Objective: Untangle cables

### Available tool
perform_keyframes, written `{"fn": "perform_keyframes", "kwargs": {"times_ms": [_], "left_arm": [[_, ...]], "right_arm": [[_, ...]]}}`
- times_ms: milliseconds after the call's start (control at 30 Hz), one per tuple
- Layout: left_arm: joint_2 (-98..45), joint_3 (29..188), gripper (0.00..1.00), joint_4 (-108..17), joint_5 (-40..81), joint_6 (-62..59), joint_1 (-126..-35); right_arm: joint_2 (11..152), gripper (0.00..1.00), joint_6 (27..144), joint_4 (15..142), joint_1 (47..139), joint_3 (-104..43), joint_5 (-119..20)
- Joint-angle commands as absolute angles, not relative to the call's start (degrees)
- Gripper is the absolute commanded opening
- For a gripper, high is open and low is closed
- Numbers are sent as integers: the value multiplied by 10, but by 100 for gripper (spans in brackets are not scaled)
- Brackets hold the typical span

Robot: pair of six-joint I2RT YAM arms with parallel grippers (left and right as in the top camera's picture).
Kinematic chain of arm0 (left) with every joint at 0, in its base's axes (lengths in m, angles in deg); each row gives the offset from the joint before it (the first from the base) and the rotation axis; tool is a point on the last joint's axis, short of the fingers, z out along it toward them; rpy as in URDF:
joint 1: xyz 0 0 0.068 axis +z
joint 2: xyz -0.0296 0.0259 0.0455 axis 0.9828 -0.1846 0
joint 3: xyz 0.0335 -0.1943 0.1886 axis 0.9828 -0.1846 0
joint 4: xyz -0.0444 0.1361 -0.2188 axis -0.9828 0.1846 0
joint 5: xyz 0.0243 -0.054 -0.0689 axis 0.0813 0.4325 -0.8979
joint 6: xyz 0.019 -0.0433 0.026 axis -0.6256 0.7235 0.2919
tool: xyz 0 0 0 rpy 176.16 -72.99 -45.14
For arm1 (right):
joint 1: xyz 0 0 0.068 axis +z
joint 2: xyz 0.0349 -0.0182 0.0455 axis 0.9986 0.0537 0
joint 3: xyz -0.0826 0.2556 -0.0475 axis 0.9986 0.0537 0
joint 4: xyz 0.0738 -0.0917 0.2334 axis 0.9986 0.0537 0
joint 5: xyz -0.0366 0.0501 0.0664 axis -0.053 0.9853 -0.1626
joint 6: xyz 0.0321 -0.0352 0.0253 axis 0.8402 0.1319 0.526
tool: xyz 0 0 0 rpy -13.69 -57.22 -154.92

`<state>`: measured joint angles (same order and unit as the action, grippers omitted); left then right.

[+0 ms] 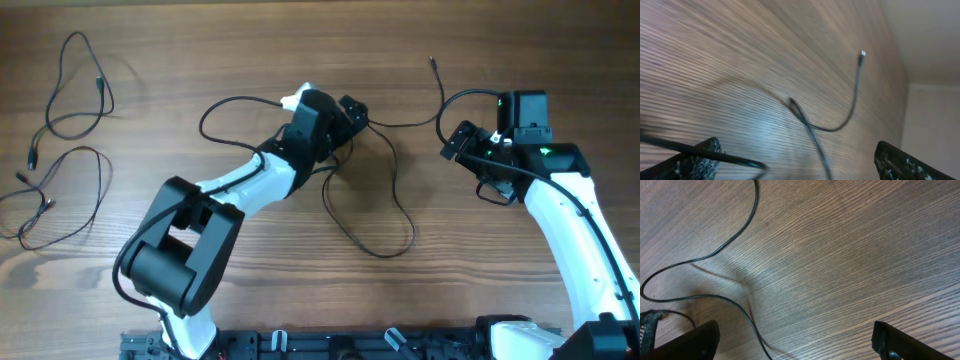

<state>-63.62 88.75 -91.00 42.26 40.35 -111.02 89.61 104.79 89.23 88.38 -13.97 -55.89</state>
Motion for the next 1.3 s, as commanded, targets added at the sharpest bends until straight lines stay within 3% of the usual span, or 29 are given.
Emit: {"fn": "perform_keyframes", "kwargs": {"times_ms": [0,167,200,233,367,433,467,500,633,967,1267], "left_arm": [[-649,899,100,-920,462,407,-1128],[-678,899,99,-968,460,412,-1130],[-688,899,76,-972,460,413,-1130],[-692,899,62,-973,460,413,-1130],[-708,899,49,-1003,460,413,-1132],[-711,899,27,-1027,460,413,-1136],[-712,899,11,-1039,460,413,-1139],[-712,899,4,-1049,460,409,-1139],[-690,903,4,-1053,457,373,-1113],[-480,910,4,-927,458,232,-927],[-459,910,4,-910,470,116,-861]], "right_arm": [[889,100,1048,894,884,-145,-551],[889,100,1047,902,884,-145,-551],[889,100,1048,905,884,-145,-551],[889,100,1047,905,884,-145,-551],[889,99,1048,911,884,-145,-547],[889,99,1048,913,884,-145,-544],[889,99,1048,916,884,-145,-540],[889,99,1048,918,884,-145,-537],[889,98,1048,926,884,-145,-536],[889,97,1049,918,884,-145,-518],[889,100,1050,914,884,-145,-506]]}}
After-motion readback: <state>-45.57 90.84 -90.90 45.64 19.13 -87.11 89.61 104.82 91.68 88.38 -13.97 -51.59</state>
